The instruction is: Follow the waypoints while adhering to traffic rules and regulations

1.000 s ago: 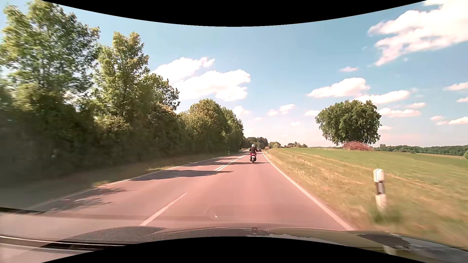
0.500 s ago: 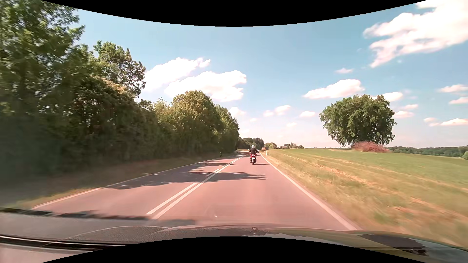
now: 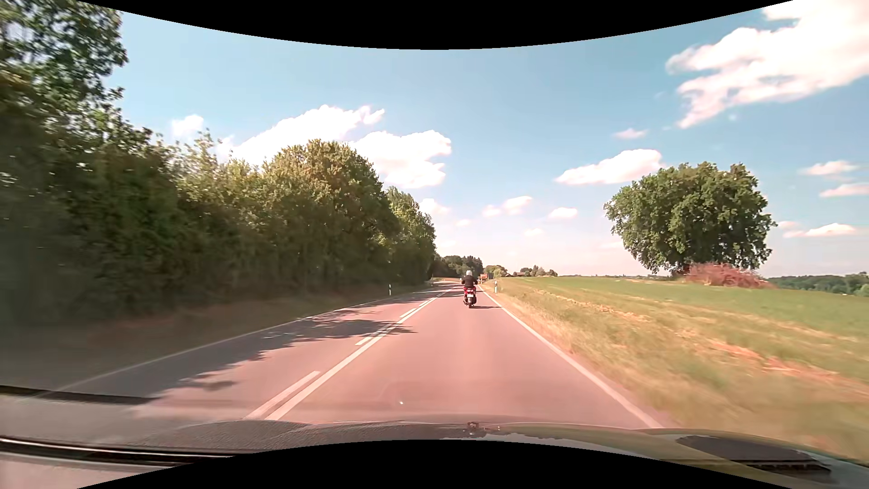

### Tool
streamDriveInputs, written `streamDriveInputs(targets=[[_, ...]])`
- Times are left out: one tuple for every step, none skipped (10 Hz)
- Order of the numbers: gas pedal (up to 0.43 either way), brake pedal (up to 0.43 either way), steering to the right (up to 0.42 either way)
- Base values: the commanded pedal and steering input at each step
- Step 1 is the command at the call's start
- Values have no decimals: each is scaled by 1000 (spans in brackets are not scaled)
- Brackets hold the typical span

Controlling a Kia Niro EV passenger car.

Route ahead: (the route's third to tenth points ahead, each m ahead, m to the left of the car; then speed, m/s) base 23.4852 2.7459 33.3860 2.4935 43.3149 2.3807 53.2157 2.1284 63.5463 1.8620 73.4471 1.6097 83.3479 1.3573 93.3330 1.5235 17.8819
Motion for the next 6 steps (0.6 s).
streamDriveInputs(targets=[[169,12,7],[150,12,6],[130,12,7],[130,12,7],[130,12,6],[130,12,6]])
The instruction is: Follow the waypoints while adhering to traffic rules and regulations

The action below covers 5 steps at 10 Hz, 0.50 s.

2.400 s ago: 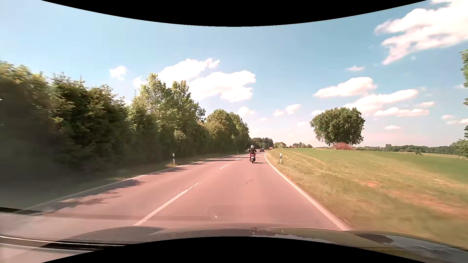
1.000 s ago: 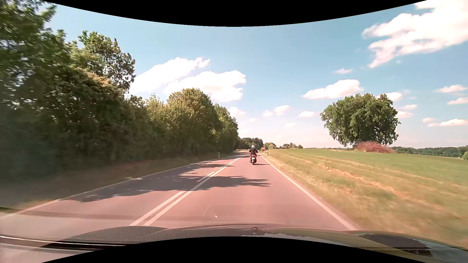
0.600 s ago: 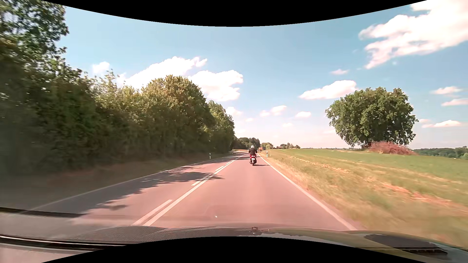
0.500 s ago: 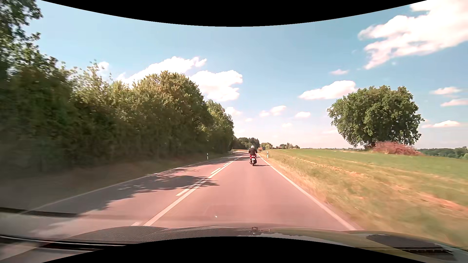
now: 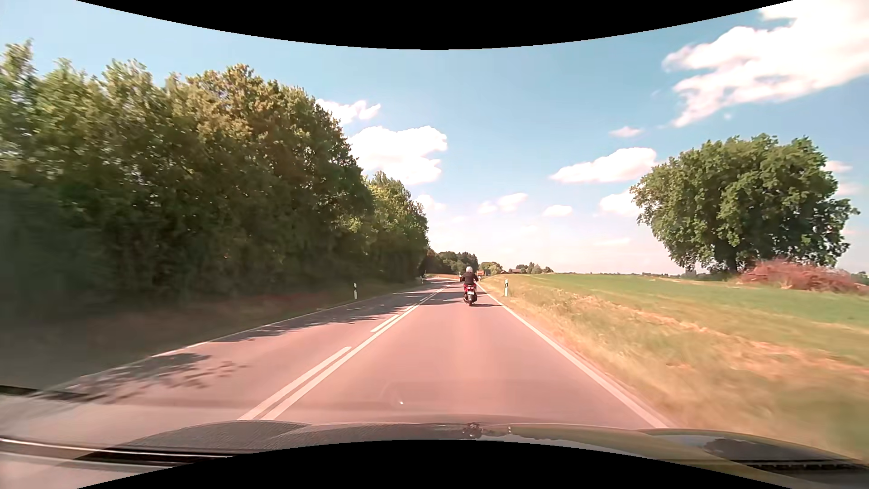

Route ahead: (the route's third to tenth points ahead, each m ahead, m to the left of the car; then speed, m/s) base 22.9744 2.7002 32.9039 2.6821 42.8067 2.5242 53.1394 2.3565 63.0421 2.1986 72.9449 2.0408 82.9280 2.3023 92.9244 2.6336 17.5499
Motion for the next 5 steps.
streamDriveInputs(targets=[[138,12,5],[138,12,4],[138,12,3],[138,12,3],[138,12,3]])
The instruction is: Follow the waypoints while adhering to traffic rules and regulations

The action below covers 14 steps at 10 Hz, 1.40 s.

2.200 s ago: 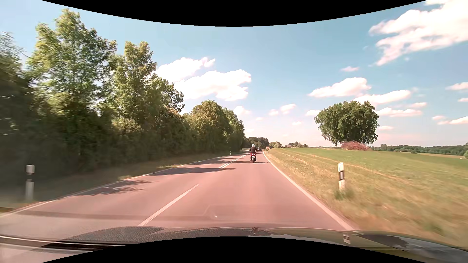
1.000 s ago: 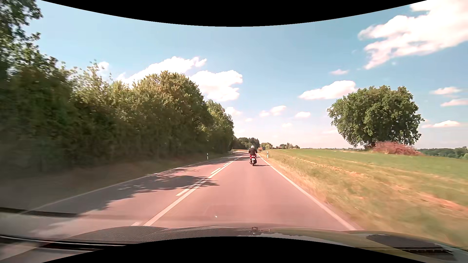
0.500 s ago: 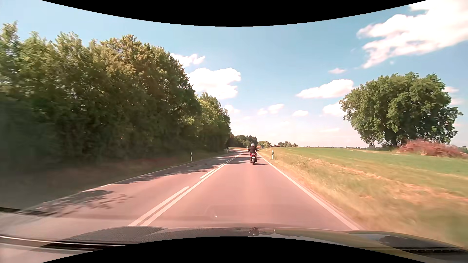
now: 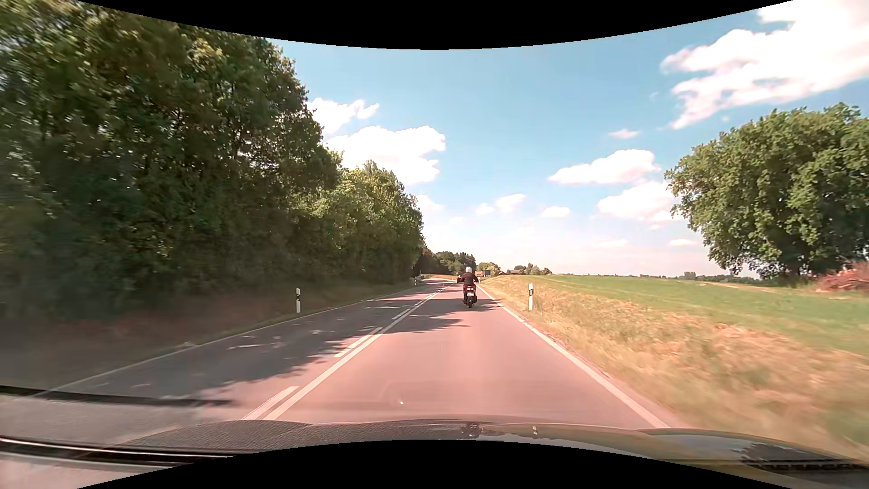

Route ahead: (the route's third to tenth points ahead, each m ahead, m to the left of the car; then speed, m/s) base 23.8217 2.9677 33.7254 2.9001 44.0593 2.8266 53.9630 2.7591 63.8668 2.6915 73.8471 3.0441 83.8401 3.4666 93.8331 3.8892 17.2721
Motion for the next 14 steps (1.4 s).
streamDriveInputs(targets=[[138,12,3],[150,12,4],[150,12,5],[150,12,5],[150,12,5],[150,12,4],[157,12,4],[157,12,4],[157,12,4],[157,12,4],[157,12,4],[157,12,4],[157,12,4],[169,12,3]])
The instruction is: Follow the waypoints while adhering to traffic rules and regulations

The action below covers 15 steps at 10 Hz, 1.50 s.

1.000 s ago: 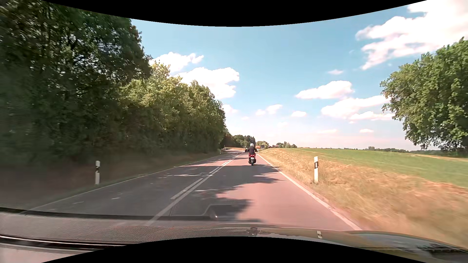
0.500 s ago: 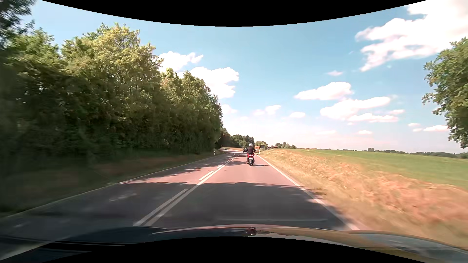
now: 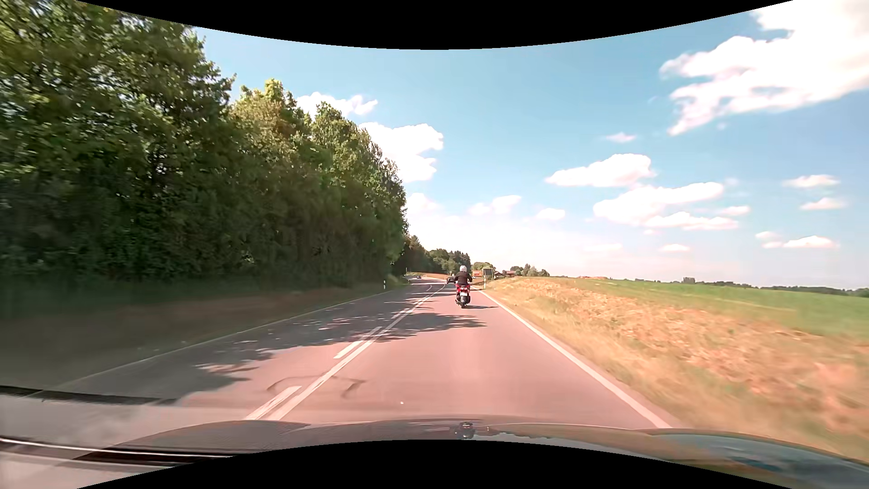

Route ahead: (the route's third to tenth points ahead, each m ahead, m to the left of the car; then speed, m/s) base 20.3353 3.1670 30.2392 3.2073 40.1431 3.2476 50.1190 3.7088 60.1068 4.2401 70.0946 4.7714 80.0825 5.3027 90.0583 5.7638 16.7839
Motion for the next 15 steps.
streamDriveInputs(targets=[[177,12,3],[189,12,2],[189,12,1],[189,12,0],[189,12,0],[197,12,0],[197,12,0],[197,12,0],[197,12,0],[197,12,0],[197,12,0],[197,12,0],[197,12,1],[197,12,4],[197,12,4]])
